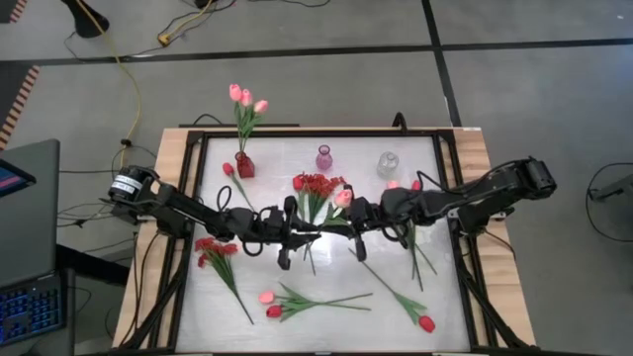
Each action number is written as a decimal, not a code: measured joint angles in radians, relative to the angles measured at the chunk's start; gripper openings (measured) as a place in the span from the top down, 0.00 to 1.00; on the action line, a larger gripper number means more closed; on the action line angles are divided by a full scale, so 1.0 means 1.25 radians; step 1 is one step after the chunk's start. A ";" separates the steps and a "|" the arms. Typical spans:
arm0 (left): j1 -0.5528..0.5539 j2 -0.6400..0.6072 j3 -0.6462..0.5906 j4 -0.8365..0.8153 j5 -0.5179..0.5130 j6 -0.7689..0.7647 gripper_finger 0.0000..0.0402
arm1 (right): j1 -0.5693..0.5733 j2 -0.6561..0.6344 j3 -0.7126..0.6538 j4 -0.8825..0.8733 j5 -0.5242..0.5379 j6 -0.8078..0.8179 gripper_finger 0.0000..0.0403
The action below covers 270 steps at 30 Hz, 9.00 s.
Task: Sort flowers into vase by color
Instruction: Put the pink tulip into the red vase
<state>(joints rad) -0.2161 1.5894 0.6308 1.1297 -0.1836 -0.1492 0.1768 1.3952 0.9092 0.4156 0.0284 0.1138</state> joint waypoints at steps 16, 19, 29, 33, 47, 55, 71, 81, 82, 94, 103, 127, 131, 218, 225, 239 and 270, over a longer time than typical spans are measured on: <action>0.043 0.000 0.000 -0.068 -0.005 -0.067 0.71 | -0.013 0.000 0.000 -0.076 0.002 0.037 0.93; 0.045 0.000 0.000 -0.068 0.000 -0.067 0.75 | -0.013 0.000 0.000 -0.077 0.002 0.037 0.93; 0.045 0.000 0.000 -0.065 -0.002 -0.055 0.99 | -0.015 0.000 0.000 -0.075 0.014 0.053 0.86; 0.046 0.000 0.000 -0.061 -0.011 -0.052 1.00 | -0.018 0.000 0.000 -0.074 0.024 0.056 0.80; 0.047 -0.146 -0.001 -0.257 -0.156 0.047 1.00 | -0.035 -0.008 0.000 -0.111 0.028 -0.008 0.61; 0.049 -0.346 -0.001 -0.513 -0.308 0.102 1.00 | -0.062 -0.030 0.000 -0.139 0.040 -0.008 0.60; 0.265 -0.754 -0.317 -0.405 -0.425 0.197 1.00 | -0.036 -0.027 0.000 -0.181 0.040 0.016 0.60; 0.438 -0.777 -0.399 -0.278 -0.371 0.263 1.00 | -0.037 -0.027 0.000 -0.190 0.040 0.020 0.60; 0.454 -0.771 -0.399 -0.279 -0.365 0.260 1.00 | -0.037 -0.027 0.000 -0.190 0.040 0.020 0.60; 0.628 -0.689 -0.399 -0.232 -0.275 0.114 1.00 | -0.037 -0.026 0.000 -0.190 0.042 0.016 0.60; 0.636 -0.621 -0.399 -0.167 -0.275 0.105 1.00 | -0.037 -0.026 0.000 -0.225 0.042 0.013 0.60; 0.685 -0.522 -0.497 -0.032 -0.268 0.005 1.00 | -0.037 -0.026 0.000 -0.229 0.042 0.016 0.60; 0.685 -0.522 -0.497 -0.047 -0.254 -0.005 1.00 | -0.037 -0.026 0.000 -0.216 0.042 0.016 0.60; 0.584 -0.524 -0.489 -0.158 -0.385 0.073 1.00 | -0.044 -0.026 0.000 -0.223 0.045 0.026 0.60; 0.571 -0.524 -0.496 -0.190 -0.403 0.031 1.00 | -0.044 -0.026 0.000 -0.226 0.045 0.026 0.60; 0.566 -0.524 -0.496 -0.255 -0.396 -0.023 0.96 | -0.044 -0.026 0.000 -0.225 0.045 0.028 0.60; 0.516 -0.651 -0.491 -0.376 -0.424 0.086 0.54 | -0.050 -0.026 0.000 -0.225 0.044 0.022 0.60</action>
<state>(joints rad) 0.4293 0.7757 0.0170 0.6595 -0.7132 -0.0415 0.1146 1.3628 0.9092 0.1338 0.0830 0.1413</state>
